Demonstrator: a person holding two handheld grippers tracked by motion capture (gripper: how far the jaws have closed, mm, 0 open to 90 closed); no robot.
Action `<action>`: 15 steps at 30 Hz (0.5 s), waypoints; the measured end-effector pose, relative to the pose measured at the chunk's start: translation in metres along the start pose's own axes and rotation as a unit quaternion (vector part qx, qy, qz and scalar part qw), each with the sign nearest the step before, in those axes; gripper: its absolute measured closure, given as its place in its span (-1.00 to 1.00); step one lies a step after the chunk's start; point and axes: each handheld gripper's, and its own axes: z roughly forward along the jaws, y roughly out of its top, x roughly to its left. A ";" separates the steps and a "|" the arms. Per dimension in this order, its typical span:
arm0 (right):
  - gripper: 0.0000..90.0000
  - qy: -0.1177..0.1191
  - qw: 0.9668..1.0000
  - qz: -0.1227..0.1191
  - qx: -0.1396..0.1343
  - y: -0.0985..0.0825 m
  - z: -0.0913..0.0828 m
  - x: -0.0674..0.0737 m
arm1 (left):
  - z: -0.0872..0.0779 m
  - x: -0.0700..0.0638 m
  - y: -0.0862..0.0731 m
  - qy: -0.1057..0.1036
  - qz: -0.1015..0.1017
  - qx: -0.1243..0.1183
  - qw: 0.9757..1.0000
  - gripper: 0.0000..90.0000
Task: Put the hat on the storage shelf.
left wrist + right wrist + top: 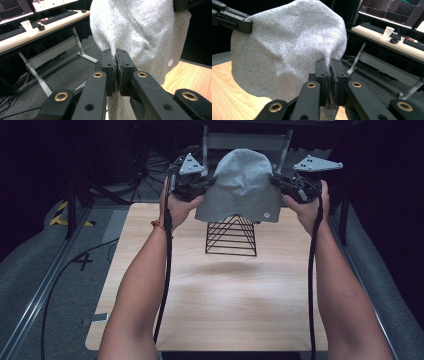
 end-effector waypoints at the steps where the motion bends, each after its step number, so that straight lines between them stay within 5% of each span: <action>1: 0.90 0.001 1.000 0.000 -0.001 0.000 -0.002 0.000 | -0.001 0.000 -0.001 -0.003 0.002 0.001 1.000 0.91; 13: 0.90 -0.001 1.000 -0.015 0.010 -0.002 -0.006 0.003 | -0.004 -0.003 0.002 -0.021 -0.010 0.000 1.000 0.91; 15: 0.90 0.001 1.000 -0.013 0.007 0.001 -0.009 0.003 | -0.006 -0.005 0.007 -0.023 0.001 -0.001 1.000 0.91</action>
